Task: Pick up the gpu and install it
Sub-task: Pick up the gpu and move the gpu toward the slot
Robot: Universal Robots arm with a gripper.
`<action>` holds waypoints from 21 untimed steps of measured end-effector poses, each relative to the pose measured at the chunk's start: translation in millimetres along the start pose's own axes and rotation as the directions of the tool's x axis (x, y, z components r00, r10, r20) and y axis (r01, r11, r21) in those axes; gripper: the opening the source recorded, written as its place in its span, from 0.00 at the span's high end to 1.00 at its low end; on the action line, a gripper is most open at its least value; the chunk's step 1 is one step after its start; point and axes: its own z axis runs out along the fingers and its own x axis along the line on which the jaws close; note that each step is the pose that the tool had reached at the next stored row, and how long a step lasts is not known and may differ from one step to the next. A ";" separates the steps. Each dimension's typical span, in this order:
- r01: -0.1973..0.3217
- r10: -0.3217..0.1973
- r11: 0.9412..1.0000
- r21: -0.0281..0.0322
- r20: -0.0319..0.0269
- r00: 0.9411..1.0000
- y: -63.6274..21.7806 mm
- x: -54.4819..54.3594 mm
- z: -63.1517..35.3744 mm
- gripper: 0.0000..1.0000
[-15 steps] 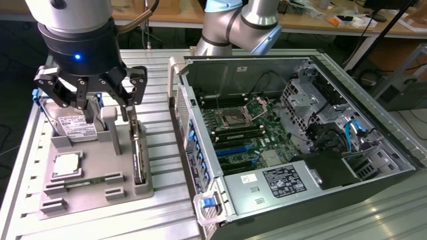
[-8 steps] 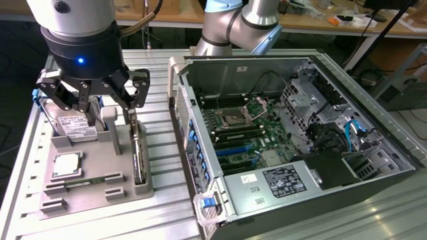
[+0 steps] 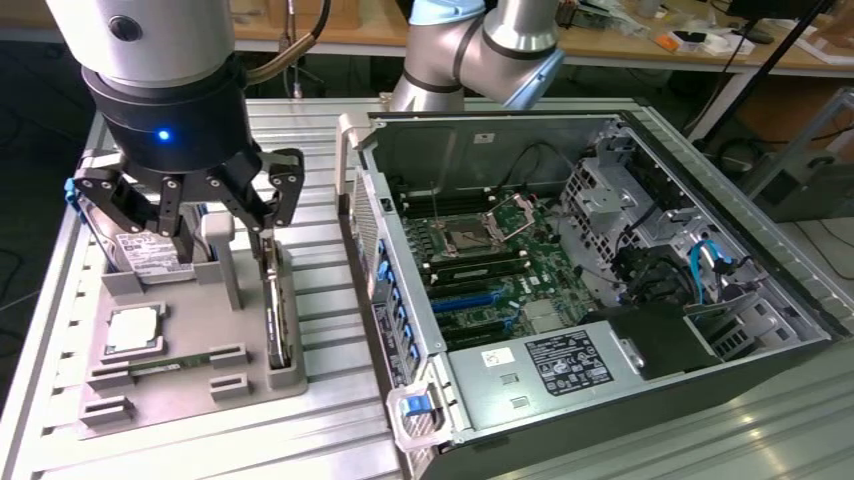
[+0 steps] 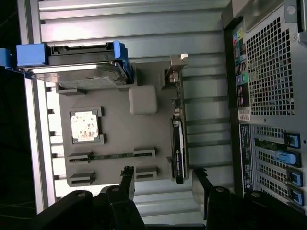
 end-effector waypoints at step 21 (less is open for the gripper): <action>0.000 0.000 1.000 0.000 0.000 1.000 -0.1 -5.9 2.4 0.40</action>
